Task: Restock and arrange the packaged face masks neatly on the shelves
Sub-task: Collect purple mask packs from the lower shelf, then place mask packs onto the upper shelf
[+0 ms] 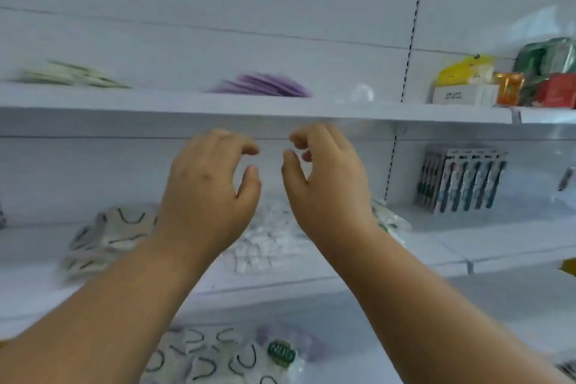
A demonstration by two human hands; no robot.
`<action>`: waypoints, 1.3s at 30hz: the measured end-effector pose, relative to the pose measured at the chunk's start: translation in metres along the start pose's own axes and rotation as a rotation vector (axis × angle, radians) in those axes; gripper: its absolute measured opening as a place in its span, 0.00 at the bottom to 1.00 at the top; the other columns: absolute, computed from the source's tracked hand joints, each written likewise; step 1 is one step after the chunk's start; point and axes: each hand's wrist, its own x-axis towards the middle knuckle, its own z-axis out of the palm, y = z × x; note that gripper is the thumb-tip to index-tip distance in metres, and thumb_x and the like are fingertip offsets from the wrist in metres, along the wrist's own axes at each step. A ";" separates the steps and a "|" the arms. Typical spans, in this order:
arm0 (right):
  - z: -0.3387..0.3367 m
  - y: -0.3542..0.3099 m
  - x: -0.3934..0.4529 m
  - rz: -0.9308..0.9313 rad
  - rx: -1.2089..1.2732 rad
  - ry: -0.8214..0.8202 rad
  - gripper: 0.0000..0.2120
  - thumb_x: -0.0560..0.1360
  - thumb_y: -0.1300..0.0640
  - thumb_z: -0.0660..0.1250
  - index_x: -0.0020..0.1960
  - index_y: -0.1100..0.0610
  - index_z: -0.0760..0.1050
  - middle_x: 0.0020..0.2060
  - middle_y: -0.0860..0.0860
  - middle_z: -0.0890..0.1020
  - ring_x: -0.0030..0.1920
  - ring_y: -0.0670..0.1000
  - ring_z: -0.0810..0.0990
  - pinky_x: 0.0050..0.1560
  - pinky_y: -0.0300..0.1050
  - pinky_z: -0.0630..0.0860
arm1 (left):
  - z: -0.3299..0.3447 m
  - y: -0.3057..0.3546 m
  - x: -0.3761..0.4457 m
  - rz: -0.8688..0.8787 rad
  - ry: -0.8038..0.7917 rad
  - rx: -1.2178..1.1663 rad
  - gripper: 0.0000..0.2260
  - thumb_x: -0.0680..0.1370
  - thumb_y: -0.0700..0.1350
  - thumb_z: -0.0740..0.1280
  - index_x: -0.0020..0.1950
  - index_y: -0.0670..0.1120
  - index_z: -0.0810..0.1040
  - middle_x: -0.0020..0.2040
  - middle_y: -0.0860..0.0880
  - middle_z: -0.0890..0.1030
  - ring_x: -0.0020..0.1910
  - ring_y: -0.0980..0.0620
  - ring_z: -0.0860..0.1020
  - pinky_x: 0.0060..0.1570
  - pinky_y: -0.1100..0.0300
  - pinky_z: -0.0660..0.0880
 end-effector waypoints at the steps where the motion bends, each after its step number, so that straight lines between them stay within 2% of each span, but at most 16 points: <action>1: 0.002 -0.001 -0.027 0.005 0.016 -0.022 0.08 0.79 0.56 0.66 0.57 0.56 0.77 0.50 0.49 0.79 0.49 0.50 0.77 0.48 0.45 0.75 | -0.002 0.003 -0.026 -0.023 -0.035 0.008 0.09 0.76 0.43 0.66 0.54 0.45 0.79 0.51 0.49 0.79 0.48 0.51 0.75 0.52 0.62 0.64; 5: 0.011 0.003 -0.110 0.032 0.115 -0.100 0.07 0.78 0.56 0.66 0.54 0.57 0.77 0.47 0.48 0.79 0.46 0.48 0.77 0.44 0.43 0.74 | -0.001 0.019 -0.115 -0.159 -0.135 -0.007 0.09 0.76 0.43 0.65 0.54 0.45 0.80 0.50 0.51 0.79 0.48 0.52 0.75 0.52 0.63 0.65; 8: 0.008 0.022 -0.153 0.012 0.177 -0.145 0.06 0.78 0.57 0.65 0.53 0.58 0.78 0.45 0.49 0.79 0.46 0.48 0.76 0.45 0.43 0.74 | 0.010 0.035 -0.166 -0.243 -0.211 0.000 0.09 0.76 0.44 0.64 0.54 0.46 0.79 0.49 0.53 0.78 0.48 0.53 0.74 0.52 0.64 0.64; 11: 0.000 0.054 -0.193 0.046 0.239 -0.231 0.07 0.78 0.56 0.64 0.52 0.58 0.78 0.45 0.49 0.79 0.46 0.49 0.78 0.46 0.44 0.75 | 0.031 0.055 -0.213 -0.342 -0.282 0.008 0.09 0.76 0.45 0.64 0.54 0.47 0.79 0.49 0.59 0.74 0.48 0.55 0.73 0.50 0.64 0.64; 13: -0.003 0.078 -0.223 0.097 0.240 -0.294 0.06 0.78 0.56 0.65 0.51 0.58 0.78 0.44 0.49 0.79 0.44 0.48 0.77 0.45 0.42 0.74 | 0.050 0.066 -0.247 -0.420 -0.358 0.000 0.09 0.76 0.45 0.64 0.55 0.48 0.79 0.49 0.60 0.73 0.48 0.57 0.72 0.50 0.63 0.65; 15: -0.001 0.101 -0.250 0.172 0.228 -0.360 0.04 0.78 0.58 0.66 0.50 0.57 0.78 0.43 0.48 0.79 0.43 0.45 0.75 0.45 0.39 0.73 | 0.069 0.071 -0.277 -0.474 -0.426 -0.027 0.09 0.76 0.44 0.65 0.55 0.47 0.80 0.49 0.56 0.76 0.48 0.56 0.73 0.51 0.63 0.65; 19: 0.019 0.137 -0.288 0.301 0.178 -0.526 0.04 0.76 0.57 0.69 0.51 0.55 0.78 0.44 0.44 0.78 0.44 0.43 0.74 0.44 0.38 0.72 | 0.104 0.066 -0.328 -0.559 -0.464 -0.056 0.09 0.75 0.40 0.67 0.55 0.43 0.80 0.50 0.50 0.80 0.48 0.52 0.75 0.50 0.61 0.68; 22: 0.052 0.161 -0.310 0.376 0.138 -0.604 0.06 0.76 0.57 0.69 0.52 0.55 0.78 0.46 0.45 0.79 0.45 0.43 0.75 0.42 0.36 0.73 | 0.140 0.045 -0.359 -0.704 -0.529 -0.088 0.10 0.76 0.38 0.69 0.56 0.45 0.80 0.50 0.53 0.79 0.48 0.54 0.75 0.49 0.64 0.67; 24: 0.077 0.175 -0.325 0.452 0.146 -0.706 0.06 0.76 0.56 0.69 0.53 0.53 0.78 0.49 0.45 0.79 0.46 0.43 0.76 0.42 0.34 0.73 | 0.164 0.031 -0.376 -0.831 -0.569 -0.098 0.11 0.76 0.39 0.69 0.57 0.48 0.79 0.51 0.56 0.77 0.48 0.55 0.76 0.47 0.62 0.68; 28: 0.121 0.212 -0.351 0.694 0.160 -0.918 0.06 0.76 0.53 0.70 0.53 0.48 0.77 0.51 0.43 0.80 0.47 0.42 0.79 0.44 0.37 0.76 | 0.211 0.021 -0.409 -1.093 -0.590 -0.184 0.12 0.78 0.42 0.66 0.60 0.53 0.76 0.54 0.58 0.75 0.49 0.60 0.74 0.46 0.63 0.71; 30: 0.145 0.241 -0.360 0.817 0.127 -0.991 0.06 0.76 0.52 0.70 0.53 0.48 0.78 0.50 0.43 0.81 0.46 0.38 0.80 0.42 0.37 0.77 | 0.238 0.017 -0.421 -1.201 -0.585 -0.236 0.13 0.79 0.41 0.65 0.62 0.53 0.75 0.57 0.58 0.75 0.51 0.61 0.74 0.49 0.64 0.72; 32: 0.174 0.278 -0.373 0.983 0.125 -1.043 0.08 0.76 0.52 0.70 0.55 0.49 0.78 0.48 0.42 0.81 0.43 0.38 0.80 0.41 0.36 0.77 | 0.270 0.008 -0.434 -1.301 -0.587 -0.271 0.14 0.80 0.41 0.64 0.64 0.53 0.74 0.59 0.57 0.75 0.53 0.59 0.75 0.53 0.61 0.74; 34: 0.204 0.314 -0.388 1.133 0.099 -1.080 0.10 0.75 0.51 0.71 0.55 0.50 0.79 0.48 0.44 0.83 0.47 0.46 0.82 0.52 0.45 0.80 | 0.303 -0.002 -0.445 -1.398 -0.586 -0.314 0.15 0.80 0.40 0.64 0.65 0.52 0.73 0.61 0.56 0.74 0.56 0.57 0.76 0.55 0.60 0.74; 36: 0.234 0.342 -0.402 1.307 0.143 -1.093 0.07 0.75 0.54 0.72 0.53 0.51 0.80 0.47 0.48 0.83 0.50 0.51 0.81 0.62 0.56 0.78 | 0.335 -0.014 -0.456 -1.463 -0.562 -0.363 0.16 0.80 0.39 0.63 0.67 0.51 0.73 0.62 0.56 0.73 0.58 0.57 0.76 0.57 0.60 0.73; 37: 0.247 0.353 -0.408 1.419 0.193 -1.071 0.05 0.76 0.57 0.71 0.52 0.53 0.79 0.45 0.51 0.81 0.50 0.52 0.80 0.63 0.58 0.77 | 0.349 -0.020 -0.463 -1.502 -0.543 -0.387 0.16 0.81 0.39 0.63 0.68 0.51 0.72 0.61 0.56 0.72 0.59 0.57 0.75 0.58 0.60 0.72; 39: 0.271 0.366 -0.416 1.663 0.299 -0.980 0.06 0.77 0.63 0.70 0.53 0.57 0.77 0.42 0.53 0.78 0.51 0.53 0.79 0.63 0.54 0.78 | 0.373 -0.032 -0.480 -1.596 -0.505 -0.444 0.18 0.81 0.39 0.64 0.69 0.52 0.72 0.62 0.56 0.71 0.60 0.58 0.73 0.60 0.59 0.73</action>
